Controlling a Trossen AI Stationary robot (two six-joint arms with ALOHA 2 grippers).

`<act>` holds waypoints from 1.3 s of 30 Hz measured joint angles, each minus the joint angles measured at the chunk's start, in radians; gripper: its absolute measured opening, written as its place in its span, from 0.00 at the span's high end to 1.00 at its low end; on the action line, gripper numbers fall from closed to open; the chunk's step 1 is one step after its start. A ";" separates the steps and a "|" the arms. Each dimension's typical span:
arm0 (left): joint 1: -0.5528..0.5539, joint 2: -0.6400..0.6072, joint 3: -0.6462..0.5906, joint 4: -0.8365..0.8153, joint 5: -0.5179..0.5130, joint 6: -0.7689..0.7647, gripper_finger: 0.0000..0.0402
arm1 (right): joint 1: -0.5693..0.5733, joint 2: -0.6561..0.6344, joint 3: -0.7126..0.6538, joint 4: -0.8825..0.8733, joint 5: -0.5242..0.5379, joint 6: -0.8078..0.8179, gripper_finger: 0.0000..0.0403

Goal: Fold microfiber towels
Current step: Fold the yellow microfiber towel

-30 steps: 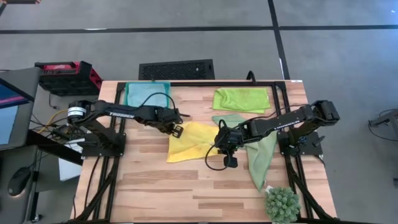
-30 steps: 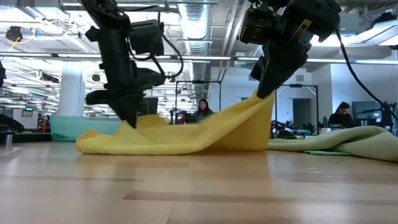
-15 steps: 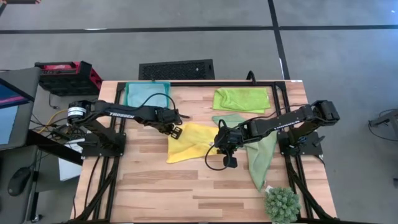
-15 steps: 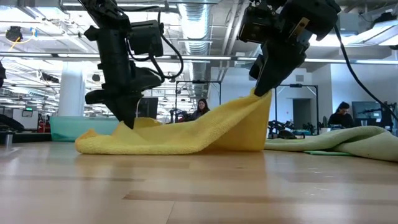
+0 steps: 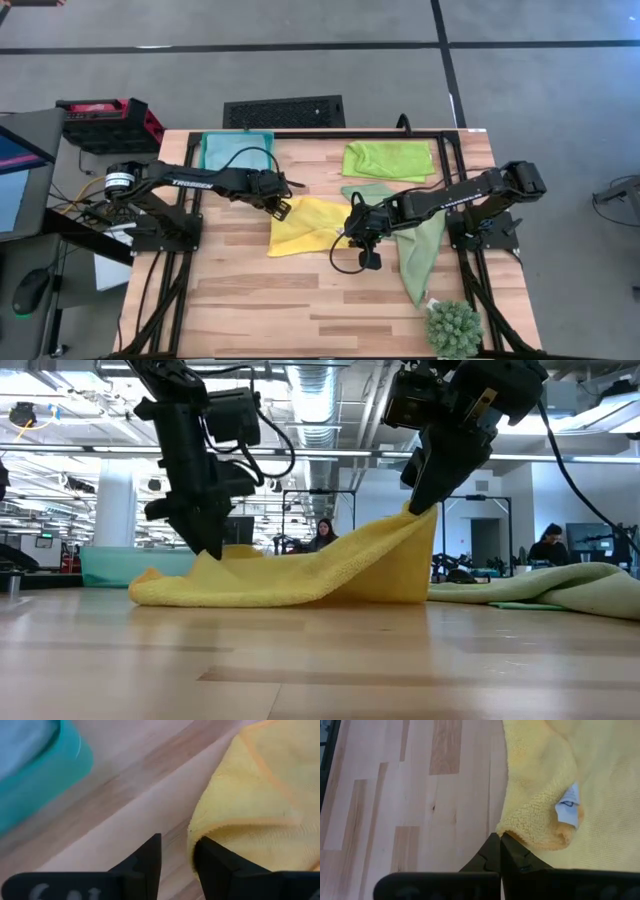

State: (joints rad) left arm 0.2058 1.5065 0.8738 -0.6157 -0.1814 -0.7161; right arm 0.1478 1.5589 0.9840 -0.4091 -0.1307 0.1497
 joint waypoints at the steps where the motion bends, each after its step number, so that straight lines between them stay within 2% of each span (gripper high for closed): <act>1: -0.001 -0.010 0.000 0.000 0.000 0.032 0.75 | 0.000 0.000 0.000 0.000 0.000 0.000 0.97; 9: -0.075 -0.051 0.000 -0.006 0.011 0.467 0.74 | 0.000 0.000 0.000 0.000 0.000 -0.001 0.97; 11: -0.106 -0.051 0.000 0.000 0.011 0.532 0.74 | 0.000 0.000 0.000 0.000 0.000 -0.001 0.97; 20: -0.203 -0.050 0.000 0.124 -0.004 0.639 0.74 | 0.000 0.000 0.000 0.000 0.000 -0.001 0.97; 24: -0.209 -0.049 0.000 0.131 -0.042 0.649 0.74 | 0.000 0.000 0.000 0.002 0.000 -0.001 0.97; 29: -0.209 -0.029 -0.030 0.207 -0.041 0.672 0.74 | -0.003 0.000 0.000 0.010 0.000 -0.001 0.97; 39: -0.210 0.071 -0.032 0.253 -0.048 0.713 0.74 | -0.007 0.000 0.000 0.024 0.000 -0.003 0.97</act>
State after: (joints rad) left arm -0.0040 1.5779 0.8421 -0.3623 -0.2293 -0.0032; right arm 0.1406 1.5593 0.9836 -0.3854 -0.1303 0.1465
